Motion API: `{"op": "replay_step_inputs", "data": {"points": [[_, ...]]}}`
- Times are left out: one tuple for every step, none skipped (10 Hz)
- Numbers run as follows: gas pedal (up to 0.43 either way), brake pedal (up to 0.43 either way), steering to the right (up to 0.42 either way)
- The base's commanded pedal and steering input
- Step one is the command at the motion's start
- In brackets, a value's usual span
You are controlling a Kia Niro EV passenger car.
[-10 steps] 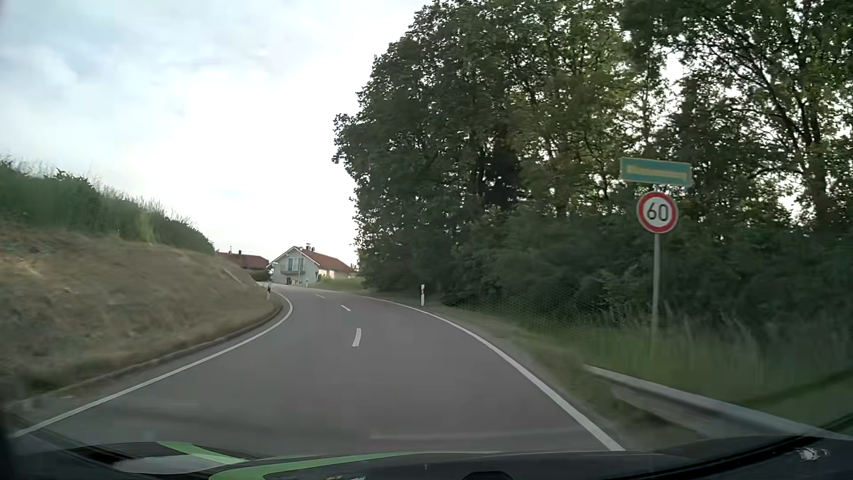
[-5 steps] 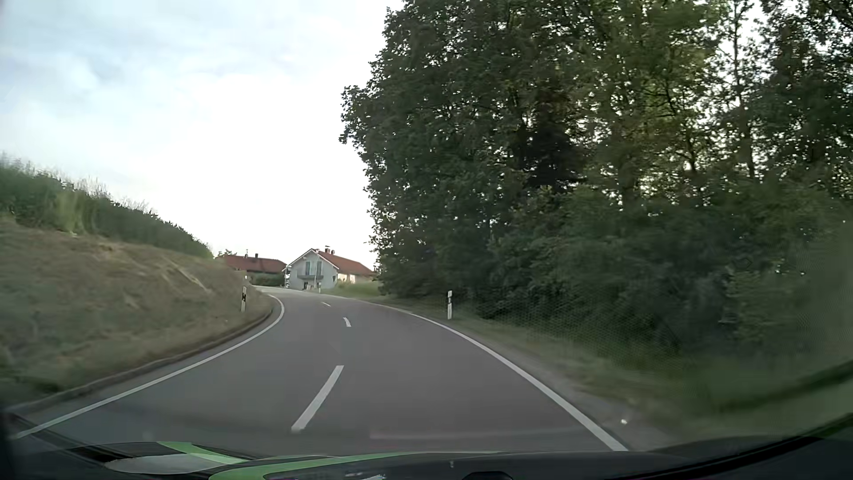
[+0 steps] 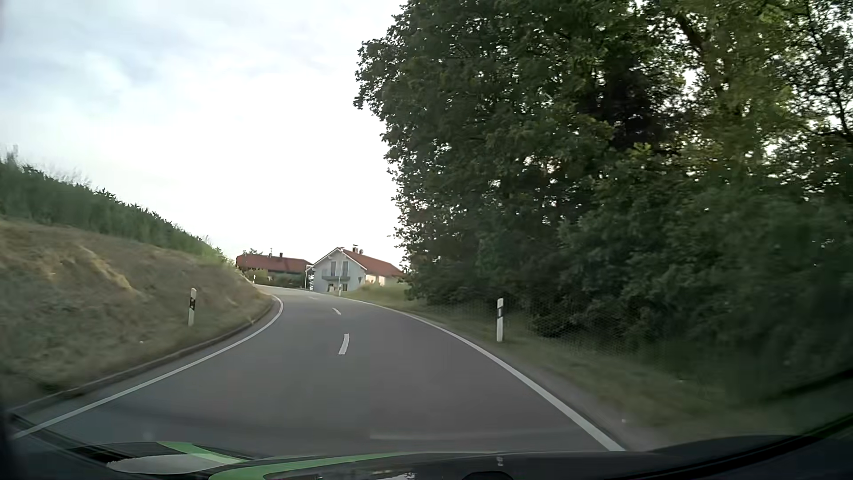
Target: Follow the waypoints while adhering to traffic rules and regulations
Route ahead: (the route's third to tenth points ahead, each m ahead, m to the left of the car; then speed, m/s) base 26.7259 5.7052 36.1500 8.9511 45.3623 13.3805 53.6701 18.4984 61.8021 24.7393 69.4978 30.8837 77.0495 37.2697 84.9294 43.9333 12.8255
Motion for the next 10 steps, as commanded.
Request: {"op": "replay_step_inputs", "data": {"points": [[0.28,0.0,-0.052],[0.28,0.0,-0.052],[0.28,0.0,-0.052],[0.28,0.0,-0.054],[0.28,0.0,-0.053],[0.28,0.0,-0.053],[0.28,0.0,-0.053],[0.28,0.0,-0.055],[0.28,0.0,-0.056],[0.28,0.0,-0.055]]}}
